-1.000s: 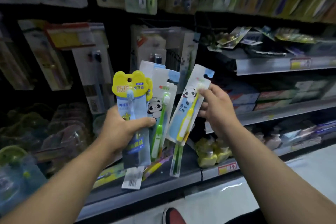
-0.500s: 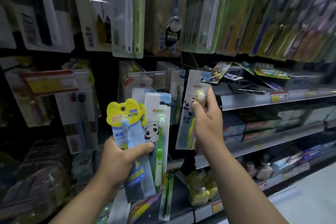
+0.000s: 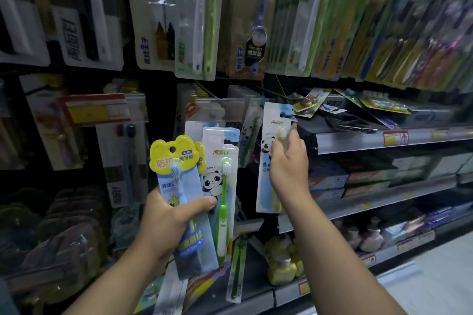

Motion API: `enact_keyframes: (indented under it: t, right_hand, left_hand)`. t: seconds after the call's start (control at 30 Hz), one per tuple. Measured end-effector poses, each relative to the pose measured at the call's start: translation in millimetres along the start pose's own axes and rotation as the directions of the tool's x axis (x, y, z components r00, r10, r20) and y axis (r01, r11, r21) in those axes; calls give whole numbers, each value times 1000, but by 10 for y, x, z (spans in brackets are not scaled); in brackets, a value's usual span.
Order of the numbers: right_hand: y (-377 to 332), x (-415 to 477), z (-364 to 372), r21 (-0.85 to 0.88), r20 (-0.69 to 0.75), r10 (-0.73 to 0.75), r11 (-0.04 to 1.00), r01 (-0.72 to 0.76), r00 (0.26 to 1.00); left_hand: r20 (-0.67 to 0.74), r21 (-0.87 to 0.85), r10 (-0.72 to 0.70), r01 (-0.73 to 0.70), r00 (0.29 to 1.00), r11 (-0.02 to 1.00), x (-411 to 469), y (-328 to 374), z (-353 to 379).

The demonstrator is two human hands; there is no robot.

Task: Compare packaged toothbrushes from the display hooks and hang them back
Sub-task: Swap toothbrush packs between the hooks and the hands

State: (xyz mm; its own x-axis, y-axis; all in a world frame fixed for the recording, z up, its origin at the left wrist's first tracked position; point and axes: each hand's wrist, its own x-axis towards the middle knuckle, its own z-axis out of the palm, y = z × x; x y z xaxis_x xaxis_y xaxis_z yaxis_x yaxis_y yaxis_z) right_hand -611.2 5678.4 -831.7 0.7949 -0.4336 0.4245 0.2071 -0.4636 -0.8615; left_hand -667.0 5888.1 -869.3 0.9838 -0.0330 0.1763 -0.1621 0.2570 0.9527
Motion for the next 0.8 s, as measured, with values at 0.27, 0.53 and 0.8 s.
enact_keyframes:
  t: [0.27,0.53,0.8]
  right_hand:
    - [129,350,155,-24,31,69,997,-68,997]
    - [269,708,464,-10,16,141,990,-140,990]
    - [184,290,308,-123,-3,8,992,-8,1000]
  left_hand:
    - [15,-14,-9,10,1000,1000,7,-26,13]
    - [29,-18,-11,11,1000,1000,19,-82,-12]
    - [-11,-76,-78,77,997,994,47,-174,-19]
